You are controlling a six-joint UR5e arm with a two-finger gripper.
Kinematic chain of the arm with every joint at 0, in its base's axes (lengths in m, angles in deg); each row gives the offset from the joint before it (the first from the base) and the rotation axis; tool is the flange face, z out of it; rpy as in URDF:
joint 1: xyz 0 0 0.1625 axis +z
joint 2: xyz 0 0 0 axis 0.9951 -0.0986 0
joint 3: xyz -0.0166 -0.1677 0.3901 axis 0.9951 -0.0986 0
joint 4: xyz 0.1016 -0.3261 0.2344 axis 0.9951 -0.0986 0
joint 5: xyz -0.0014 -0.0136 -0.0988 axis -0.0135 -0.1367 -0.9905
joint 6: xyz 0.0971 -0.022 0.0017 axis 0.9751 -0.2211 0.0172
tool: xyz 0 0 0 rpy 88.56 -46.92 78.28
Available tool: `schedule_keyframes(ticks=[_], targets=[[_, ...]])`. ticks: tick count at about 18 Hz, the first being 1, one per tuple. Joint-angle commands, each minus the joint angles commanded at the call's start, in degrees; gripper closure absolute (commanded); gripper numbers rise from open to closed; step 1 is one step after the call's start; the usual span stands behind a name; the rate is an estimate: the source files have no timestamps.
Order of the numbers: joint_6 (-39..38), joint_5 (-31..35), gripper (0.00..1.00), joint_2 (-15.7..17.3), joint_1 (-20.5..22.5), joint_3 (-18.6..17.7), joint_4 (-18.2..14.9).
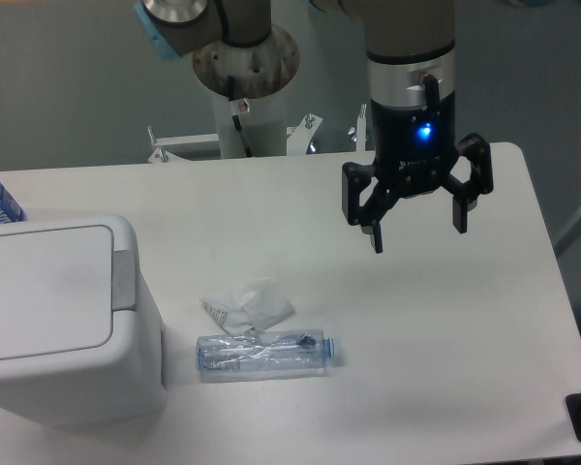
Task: Open the trash can
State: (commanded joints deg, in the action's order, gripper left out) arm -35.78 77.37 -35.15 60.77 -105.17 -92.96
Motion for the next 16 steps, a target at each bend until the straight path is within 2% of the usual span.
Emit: schedule_keyframes(ticks=[3, 8, 13, 16], targets=[[-0.3, 0.0, 0.00, 0.1, 0.0, 0.0, 0.1], [-3.4, -0.4, 0.00, -0.5, -0.2, -0.5, 3.2], [-4.1, -0.5, 0.00, -1.6, -2.2, -0.9, 3.2], [-10.2, -1.3, 0.00, -1.6, -3.4, -0.8, 3.3]])
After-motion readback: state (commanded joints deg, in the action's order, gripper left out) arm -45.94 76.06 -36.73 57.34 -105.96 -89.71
